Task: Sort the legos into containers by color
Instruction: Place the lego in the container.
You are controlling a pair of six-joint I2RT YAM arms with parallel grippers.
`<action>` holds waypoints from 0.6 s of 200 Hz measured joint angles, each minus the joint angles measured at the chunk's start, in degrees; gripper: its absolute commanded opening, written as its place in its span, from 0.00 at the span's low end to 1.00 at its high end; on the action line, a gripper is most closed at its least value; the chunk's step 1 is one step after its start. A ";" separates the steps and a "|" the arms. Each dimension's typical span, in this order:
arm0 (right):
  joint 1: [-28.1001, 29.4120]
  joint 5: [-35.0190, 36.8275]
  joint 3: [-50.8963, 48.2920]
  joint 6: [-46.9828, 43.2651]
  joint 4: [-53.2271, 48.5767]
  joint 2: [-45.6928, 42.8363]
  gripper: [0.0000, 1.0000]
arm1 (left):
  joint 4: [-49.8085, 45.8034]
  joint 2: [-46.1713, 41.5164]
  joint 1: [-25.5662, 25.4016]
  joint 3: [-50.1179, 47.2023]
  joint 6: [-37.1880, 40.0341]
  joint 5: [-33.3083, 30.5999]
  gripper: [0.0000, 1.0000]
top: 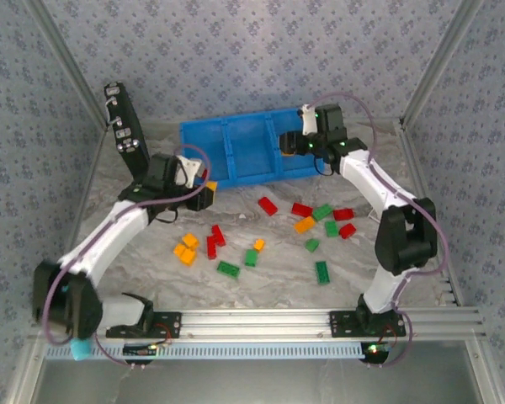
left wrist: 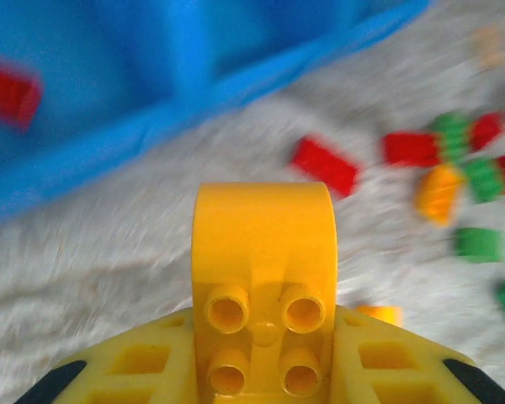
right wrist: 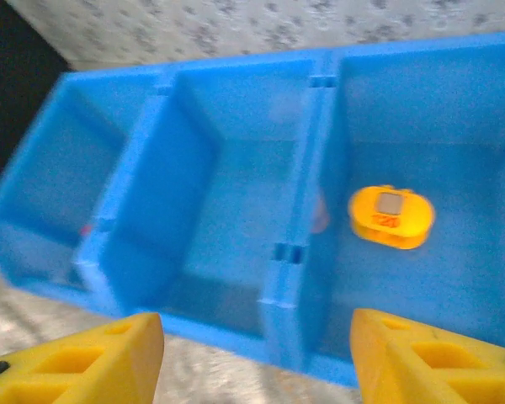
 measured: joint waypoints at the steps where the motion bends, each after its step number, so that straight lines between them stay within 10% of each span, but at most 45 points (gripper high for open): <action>1: 0.02 -0.22 -0.15 0.13 0.13 -0.15 0.62 | 0.22 -0.42 -0.04 -0.04 0.11 0.17 0.15; 120: 15.76 -14.73 -5.97 28.48 18.03 -5.49 0.66 | 5.84 -13.07 -15.74 -2.29 18.01 -13.88 0.08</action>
